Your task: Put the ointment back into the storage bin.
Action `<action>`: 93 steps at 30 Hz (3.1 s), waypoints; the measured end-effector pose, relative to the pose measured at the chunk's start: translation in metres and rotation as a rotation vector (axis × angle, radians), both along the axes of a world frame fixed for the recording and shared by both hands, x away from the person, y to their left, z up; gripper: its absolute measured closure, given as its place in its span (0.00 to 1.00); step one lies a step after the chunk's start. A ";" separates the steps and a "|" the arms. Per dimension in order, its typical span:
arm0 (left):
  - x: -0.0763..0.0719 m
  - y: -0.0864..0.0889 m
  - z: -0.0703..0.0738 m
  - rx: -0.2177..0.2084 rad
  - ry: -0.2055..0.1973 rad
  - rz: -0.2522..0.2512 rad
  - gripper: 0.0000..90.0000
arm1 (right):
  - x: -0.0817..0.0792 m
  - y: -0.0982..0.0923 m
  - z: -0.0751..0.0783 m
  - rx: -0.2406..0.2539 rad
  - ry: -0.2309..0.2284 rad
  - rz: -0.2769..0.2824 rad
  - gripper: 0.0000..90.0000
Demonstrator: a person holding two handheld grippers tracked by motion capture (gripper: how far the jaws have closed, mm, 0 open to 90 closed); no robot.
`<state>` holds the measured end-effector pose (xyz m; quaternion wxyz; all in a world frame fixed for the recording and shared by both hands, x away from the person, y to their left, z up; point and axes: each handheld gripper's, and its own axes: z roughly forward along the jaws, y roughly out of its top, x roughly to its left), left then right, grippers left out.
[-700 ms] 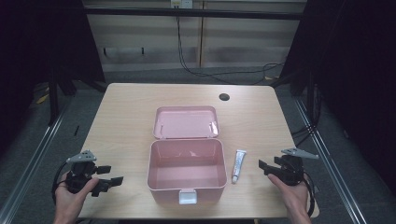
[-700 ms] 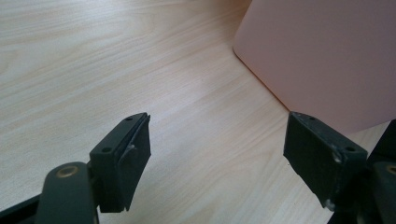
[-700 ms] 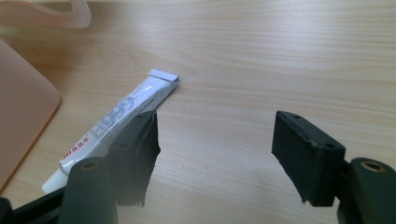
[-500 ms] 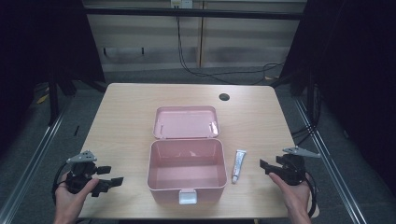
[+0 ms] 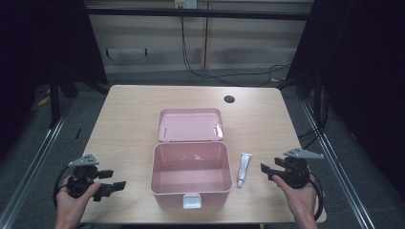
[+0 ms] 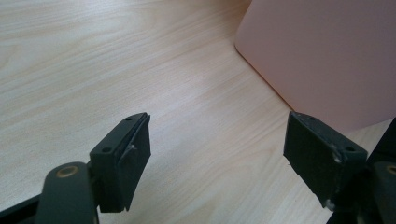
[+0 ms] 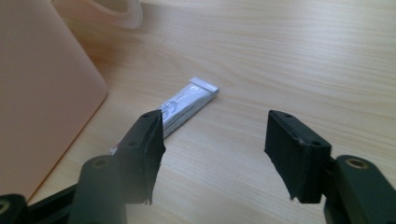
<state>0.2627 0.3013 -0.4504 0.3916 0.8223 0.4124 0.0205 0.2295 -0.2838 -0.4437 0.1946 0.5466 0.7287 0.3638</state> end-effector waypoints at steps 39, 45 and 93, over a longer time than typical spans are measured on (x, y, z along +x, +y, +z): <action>0.001 0.002 0.000 -0.007 -0.004 0.008 0.25 | 0.039 0.049 0.018 0.040 0.423 0.045 0.63; 0.001 0.002 0.000 -0.006 -0.004 0.014 0.25 | 0.051 0.058 0.020 0.001 0.502 0.054 0.67; 0.001 0.003 0.000 -0.002 0.003 0.014 0.25 | 0.095 0.096 -0.019 -0.223 0.782 -0.083 0.73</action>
